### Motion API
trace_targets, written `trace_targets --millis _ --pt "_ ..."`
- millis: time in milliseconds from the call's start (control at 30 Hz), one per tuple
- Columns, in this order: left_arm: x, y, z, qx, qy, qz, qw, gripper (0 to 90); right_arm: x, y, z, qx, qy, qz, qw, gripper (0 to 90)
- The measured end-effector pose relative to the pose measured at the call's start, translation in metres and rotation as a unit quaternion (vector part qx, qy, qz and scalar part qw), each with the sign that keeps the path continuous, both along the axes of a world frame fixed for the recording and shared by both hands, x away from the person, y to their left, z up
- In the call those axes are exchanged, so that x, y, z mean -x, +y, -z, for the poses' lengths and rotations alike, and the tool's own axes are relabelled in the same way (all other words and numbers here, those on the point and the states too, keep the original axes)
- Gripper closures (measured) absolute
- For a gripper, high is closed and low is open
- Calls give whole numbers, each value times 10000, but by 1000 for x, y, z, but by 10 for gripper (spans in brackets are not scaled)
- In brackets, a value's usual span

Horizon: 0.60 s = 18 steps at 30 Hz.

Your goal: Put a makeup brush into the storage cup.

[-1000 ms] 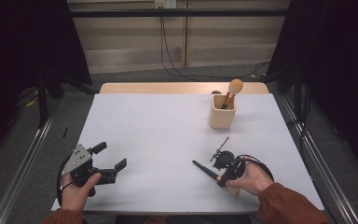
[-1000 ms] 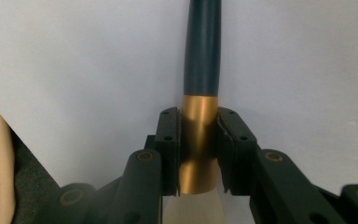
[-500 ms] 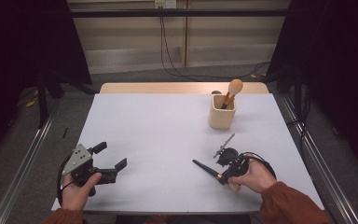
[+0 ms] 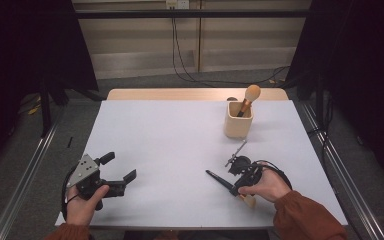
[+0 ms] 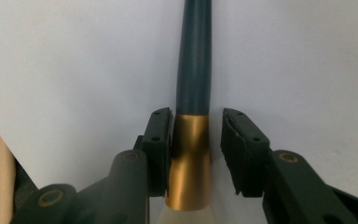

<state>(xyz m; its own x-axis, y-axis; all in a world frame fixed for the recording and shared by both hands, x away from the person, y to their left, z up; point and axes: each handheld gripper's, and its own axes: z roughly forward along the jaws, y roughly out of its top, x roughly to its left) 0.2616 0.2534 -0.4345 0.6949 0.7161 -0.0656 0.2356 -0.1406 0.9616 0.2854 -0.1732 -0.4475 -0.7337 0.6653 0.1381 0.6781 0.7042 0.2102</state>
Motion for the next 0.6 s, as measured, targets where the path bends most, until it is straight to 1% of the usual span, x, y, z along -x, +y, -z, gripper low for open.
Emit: trace_targets --millis 33,100,133,233,267,333,367,400,467,500,533,600 --pt "0 0 0 -5 0 5 10000 27 -1 1 1 16 -9 -18 10000 637" --pt "0 0 0 -9 1 5 10000 27 -1 5 0 142 -13 -50 9999 643" --pt "0 0 0 -14 -4 13 10000 27 -1 6 1 186 -55 -72 9998 643" --pt "0 -1 0 -8 -7 23 10000 27 2 13 0 445 -190 -173 9987 645" --pt "0 -1 0 -9 -14 32 10000 27 3 14 0 495 -198 -158 9985 646" --pt "0 -1 0 3 -9 26 10000 27 3 15 0 511 -224 -170 9983 676" --pt "-1 -1 0 -13 -14 37 10000 27 3 15 0 528 -242 -168 9982 722" --pt "-1 -1 0 -7 -5 30 10000 27 3 15 -1 528 -245 -144 9982 736" --pt "-1 -1 0 -6 -9 33 10000 27 3 13 0 448 -243 -149 9986 737" --pt "-1 -1 0 -8 -4 27 10000 27 2 13 -1 442 -219 -108 9987 738" --pt "-1 -1 0 -13 2 27 10000 27 2 12 -1 414 -223 -134 9988 738" --pt "-1 0 0 -8 0 27 10000 27 1 10 -1 304 -212 -133 9992 739"
